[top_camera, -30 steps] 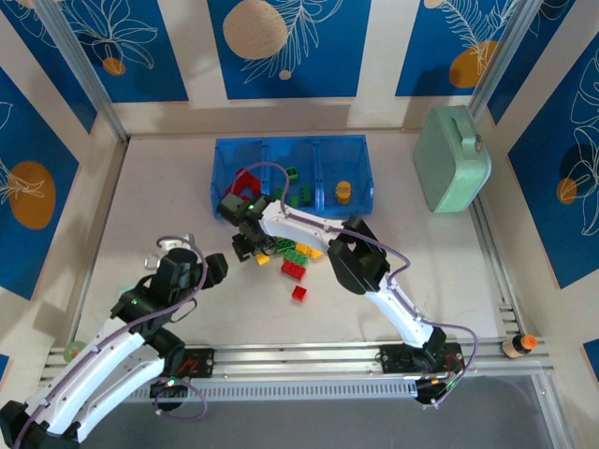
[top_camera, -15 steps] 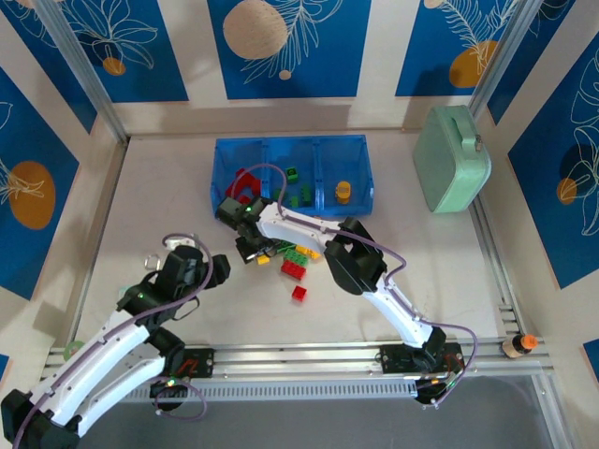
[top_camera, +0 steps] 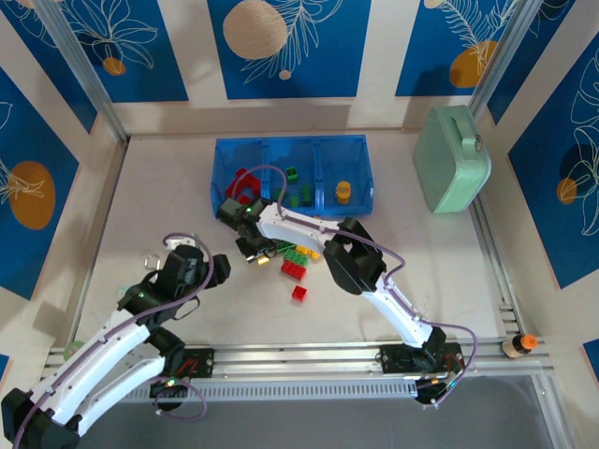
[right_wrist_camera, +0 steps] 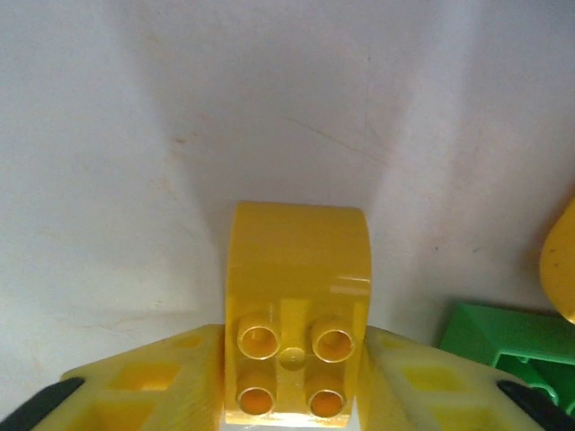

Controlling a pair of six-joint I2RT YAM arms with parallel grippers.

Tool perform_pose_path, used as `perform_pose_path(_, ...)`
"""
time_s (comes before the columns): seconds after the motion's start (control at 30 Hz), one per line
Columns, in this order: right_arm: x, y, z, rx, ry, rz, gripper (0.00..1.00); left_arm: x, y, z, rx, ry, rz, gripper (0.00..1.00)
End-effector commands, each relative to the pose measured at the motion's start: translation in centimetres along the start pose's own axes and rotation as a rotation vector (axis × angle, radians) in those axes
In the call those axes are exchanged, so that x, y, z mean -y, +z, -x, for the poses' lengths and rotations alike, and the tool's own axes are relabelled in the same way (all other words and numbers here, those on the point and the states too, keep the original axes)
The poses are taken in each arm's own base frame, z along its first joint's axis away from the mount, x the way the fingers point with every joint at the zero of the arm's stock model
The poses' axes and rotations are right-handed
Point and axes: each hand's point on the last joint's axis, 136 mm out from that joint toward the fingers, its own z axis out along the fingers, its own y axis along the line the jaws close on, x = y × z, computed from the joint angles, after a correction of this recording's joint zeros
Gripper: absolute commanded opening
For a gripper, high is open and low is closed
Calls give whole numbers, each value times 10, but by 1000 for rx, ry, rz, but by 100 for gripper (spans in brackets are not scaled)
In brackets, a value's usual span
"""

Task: Sort the legos into containers by color
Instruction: Pick up the lego from the center of the table, then place the lego in the container.

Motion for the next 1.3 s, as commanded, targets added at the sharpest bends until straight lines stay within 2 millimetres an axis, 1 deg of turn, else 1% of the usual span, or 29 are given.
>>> perform_pose_path(0.0, 0, -18, 1, 17, 20, 33, 36, 7, -4, 8, 25, 0, -39, 79)
perform_pose_path(0.1, 7, -46, 11, 82, 46, 61, 36, 18, -5, 9, 34, 13, -101, 79)
perform_pose_path(0.2, 27, -82, 22, 165, 88, 70, 35, 24, -6, 10, 41, 14, -137, 79)
perform_pose_path(0.27, 49, -107, 28, 227, 124, 55, 35, 26, -4, 8, 23, 25, -139, 79)
perform_pose_path(0.37, 91, -140, 30, 310, 195, 14, 35, 27, 0, 2, -10, 39, -140, 78)
perform_pose_path(0.4, 108, -149, 29, 330, 223, 0, 35, 28, 2, 1, -16, 39, -141, 78)
perform_pose_path(0.47, 140, -157, 25, 352, 287, -21, 35, 30, 4, -1, -24, 35, -152, 78)
perform_pose_path(0.53, 172, -158, 19, 357, 348, -34, 35, 33, 6, -2, -27, 31, -166, 78)
perform_pose_path(0.57, 185, -157, 18, 363, 370, -39, 35, 35, 7, -2, -29, 29, -171, 78)
perform_pose_path(0.63, 212, -150, 14, 356, 428, -46, 36, 38, 9, -3, -40, 33, -180, 78)
perform_pose_path(0.73, 239, -135, 13, 329, 477, -57, 36, 44, 12, -4, -59, 41, -196, 78)
perform_pose_path(0.83, 258, -125, 21, 312, 498, -69, 36, 51, 16, -8, -88, 49, -213, 78)
perform_pose_path(0.93, 272, -115, 32, 298, 511, -78, 36, 57, 18, -12, -118, 59, -225, 78)
perform_pose_path(1.07, 282, -101, 44, 275, 516, -86, 37, 60, 19, -16, -137, 70, -230, 78)
perform_pose_path(1.1, 285, -99, 47, 270, 519, -91, 39, 62, 19, -17, -140, 73, -232, 78)
perform_pose_path(1.17, 289, -97, 51, 259, 518, -107, 48, 63, 20, -17, -142, 78, -233, 78)
perform_pose_path(1.2, 292, -99, 54, 262, 520, -117, 59, 64, 19, -17, -145, 80, -235, 78)
perform_pose_path(1.23, 294, -102, 56, 267, 522, -125, 76, 66, 19, -17, -146, 86, -236, 78)
perform_pose_path(1.27, 294, -105, 58, 272, 526, -123, 81, 67, 20, -17, -147, 91, -238, 78)
